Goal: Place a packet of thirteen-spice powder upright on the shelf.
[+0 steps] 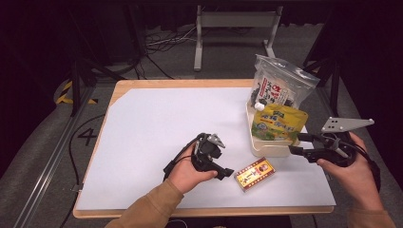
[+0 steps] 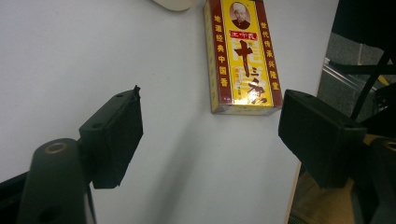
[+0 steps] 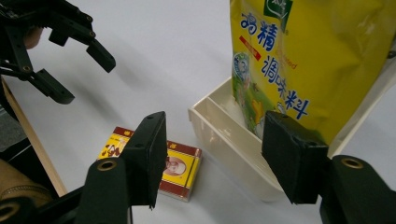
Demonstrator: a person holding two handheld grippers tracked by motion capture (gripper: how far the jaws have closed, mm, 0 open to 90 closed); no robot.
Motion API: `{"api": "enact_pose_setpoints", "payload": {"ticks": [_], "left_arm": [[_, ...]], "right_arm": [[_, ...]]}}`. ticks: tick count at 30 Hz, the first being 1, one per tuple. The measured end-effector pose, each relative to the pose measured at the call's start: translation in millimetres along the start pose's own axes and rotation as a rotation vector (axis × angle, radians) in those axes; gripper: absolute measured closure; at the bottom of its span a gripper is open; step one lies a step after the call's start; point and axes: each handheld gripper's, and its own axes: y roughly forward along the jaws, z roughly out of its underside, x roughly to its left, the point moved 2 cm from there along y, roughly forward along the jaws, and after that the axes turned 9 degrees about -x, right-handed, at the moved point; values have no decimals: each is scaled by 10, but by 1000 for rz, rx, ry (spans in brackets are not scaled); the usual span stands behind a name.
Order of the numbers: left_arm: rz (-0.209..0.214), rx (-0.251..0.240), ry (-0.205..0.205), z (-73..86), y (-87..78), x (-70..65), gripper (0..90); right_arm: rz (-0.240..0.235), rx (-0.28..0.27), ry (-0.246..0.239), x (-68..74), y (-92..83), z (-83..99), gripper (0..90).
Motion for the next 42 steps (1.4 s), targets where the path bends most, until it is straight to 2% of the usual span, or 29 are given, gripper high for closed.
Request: {"api": "enact_pose_setpoints", "payload": {"ticks": [2,9,12,17,23,26,29,36,39,42], "left_arm": [[-5,12,-2,7,21,-7,231],[-3,16,-2,-22,85,-48,226],[-7,40,-17,-38,144,-73,225],[4,51,5,-78,244,-119,215],[12,79,23,-109,412,-166,191],[24,78,27,-130,482,-200,183],[31,90,48,-158,566,-236,181],[42,112,52,-210,728,-303,169],[39,128,64,-198,777,-329,159],[14,152,93,-173,829,-347,154]], "right_arm": [[2,-4,4,36,11,41,407],[0,1,-7,98,9,13,404],[0,10,-7,113,31,19,402],[1,13,-3,119,44,33,401],[22,11,10,107,27,75,392],[35,16,22,101,7,106,387],[50,15,31,94,-34,127,383],[48,-4,35,100,-75,118,382],[44,-6,34,100,-75,112,382],[35,-8,35,110,-70,111,382]]}}
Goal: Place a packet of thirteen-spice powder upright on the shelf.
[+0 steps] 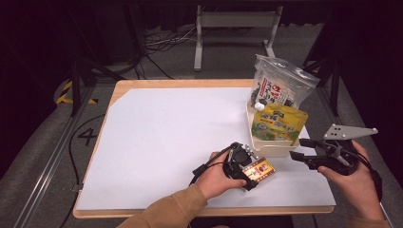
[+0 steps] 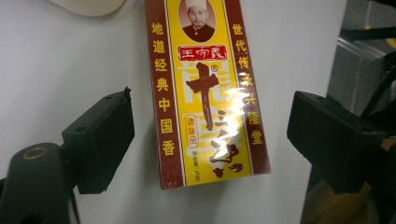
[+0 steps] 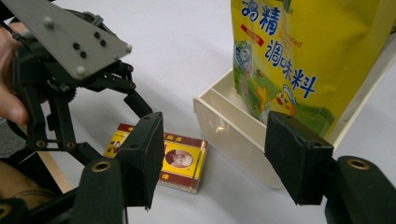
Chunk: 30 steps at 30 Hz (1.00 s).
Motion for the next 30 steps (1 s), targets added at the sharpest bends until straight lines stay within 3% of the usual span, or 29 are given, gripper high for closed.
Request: {"api": "enact_pose_setpoints", "payload": {"ticks": [3,8,15,20,24,30], "left_arm": [[-13,13,10,7,44,-15,139],[-19,30,59,8,115,-39,118],[-56,57,59,25,207,-56,147],[-79,63,89,26,211,-71,178],[-74,54,103,25,194,-75,284],[-51,51,86,37,168,-52,310]], "right_arm": [[-1,-1,-3,5,-5,3,381],[-8,-3,-1,10,-12,8,380],[-7,2,0,21,-8,16,377],[-9,0,-1,21,-15,19,377],[-17,3,-1,29,-5,16,377],[-20,17,1,47,12,13,386]]}}
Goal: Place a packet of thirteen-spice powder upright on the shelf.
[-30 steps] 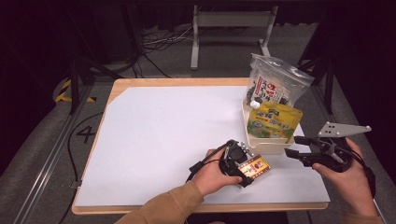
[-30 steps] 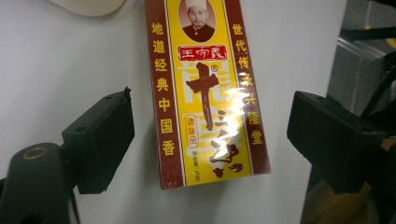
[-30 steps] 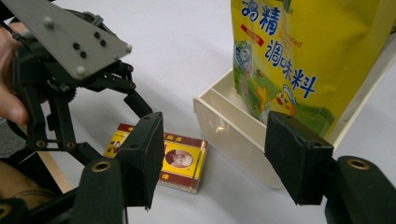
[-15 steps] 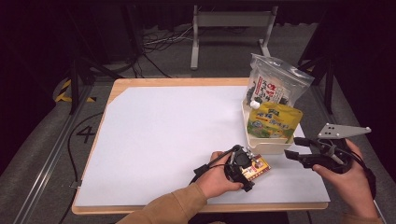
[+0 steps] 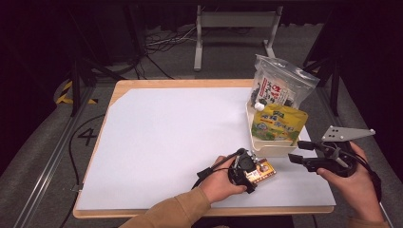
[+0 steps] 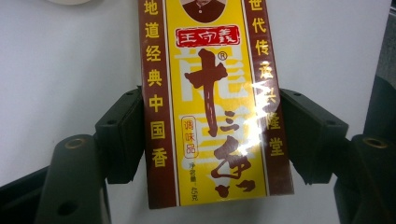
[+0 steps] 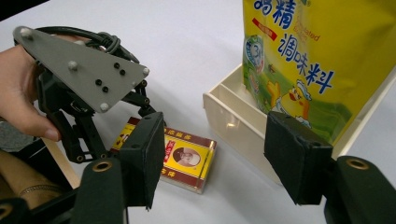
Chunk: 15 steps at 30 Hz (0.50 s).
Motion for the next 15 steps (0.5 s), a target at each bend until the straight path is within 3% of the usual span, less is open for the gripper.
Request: {"api": "enact_pose_setpoints", "payload": {"ticks": [4,7,15], "left_arm": [[10,-3,-9,12,-23,11,319],[6,-4,11,18,-38,1,323],[-10,-75,29,25,-208,-38,325]], "right_arm": [[-13,-2,7,11,-6,-12,397],[-17,5,19,17,-8,-16,415],[-45,11,98,26,-10,-36,437]]}}
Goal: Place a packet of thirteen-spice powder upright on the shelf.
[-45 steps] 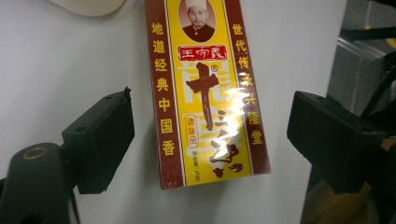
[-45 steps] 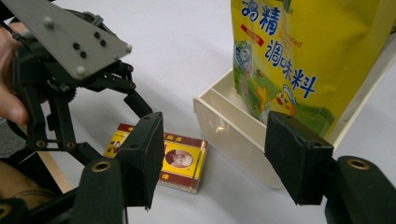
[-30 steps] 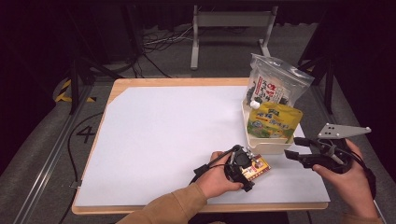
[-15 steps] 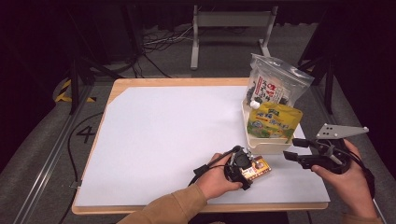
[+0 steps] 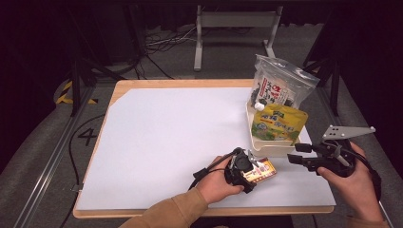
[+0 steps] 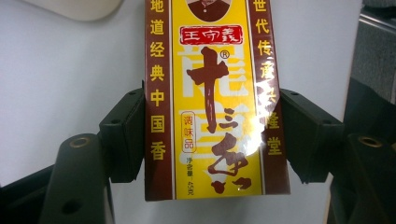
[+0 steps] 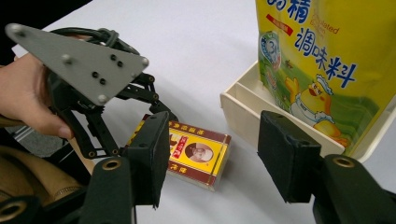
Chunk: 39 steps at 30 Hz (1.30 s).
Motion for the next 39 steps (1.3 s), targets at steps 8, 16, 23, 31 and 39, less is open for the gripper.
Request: {"api": "enact_pose_setpoints", "payload": {"ticks": [8,16,23,31,39], "left_arm": [[-43,-72,10,52,-248,-48,324],[-73,-140,-4,126,-432,-58,324],[-91,-211,-44,207,-543,-44,325],[-89,-261,-54,238,-593,-46,325],[-81,-271,-27,241,-554,-89,326]], "right_arm": [[-25,-1,36,39,72,-79,444],[-47,40,26,133,198,-129,449],[-58,72,50,178,274,-143,464],[-79,97,128,189,406,-117,456],[-84,110,201,174,529,-52,423]]}}
